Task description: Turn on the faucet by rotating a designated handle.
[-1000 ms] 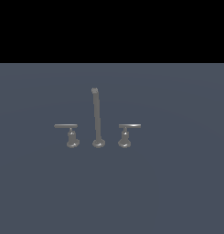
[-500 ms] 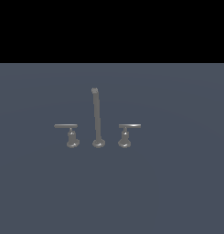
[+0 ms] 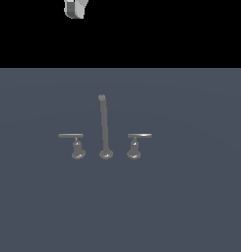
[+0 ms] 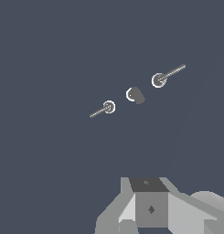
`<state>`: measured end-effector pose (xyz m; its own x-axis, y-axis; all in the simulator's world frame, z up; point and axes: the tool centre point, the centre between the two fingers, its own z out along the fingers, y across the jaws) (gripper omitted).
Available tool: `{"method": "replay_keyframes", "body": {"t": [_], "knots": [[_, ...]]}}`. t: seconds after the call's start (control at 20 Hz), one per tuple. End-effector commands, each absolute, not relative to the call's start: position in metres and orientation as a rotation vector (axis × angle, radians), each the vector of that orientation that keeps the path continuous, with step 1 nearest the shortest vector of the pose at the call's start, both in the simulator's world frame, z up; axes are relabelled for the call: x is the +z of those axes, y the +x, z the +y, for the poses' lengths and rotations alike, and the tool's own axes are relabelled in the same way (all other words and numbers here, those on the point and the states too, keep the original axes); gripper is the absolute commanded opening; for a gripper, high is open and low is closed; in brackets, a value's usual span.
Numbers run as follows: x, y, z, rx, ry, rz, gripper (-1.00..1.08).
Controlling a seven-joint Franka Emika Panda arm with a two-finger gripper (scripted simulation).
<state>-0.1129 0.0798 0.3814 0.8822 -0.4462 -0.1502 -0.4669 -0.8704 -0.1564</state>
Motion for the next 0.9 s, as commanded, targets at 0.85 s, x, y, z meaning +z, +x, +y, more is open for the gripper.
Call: {"method": "replay_keyframes", "body": {"t": [0.85], "knots": [[0.242, -0.042, 0.144, 0.265, -2.612, 1.467, -1.0]]}}
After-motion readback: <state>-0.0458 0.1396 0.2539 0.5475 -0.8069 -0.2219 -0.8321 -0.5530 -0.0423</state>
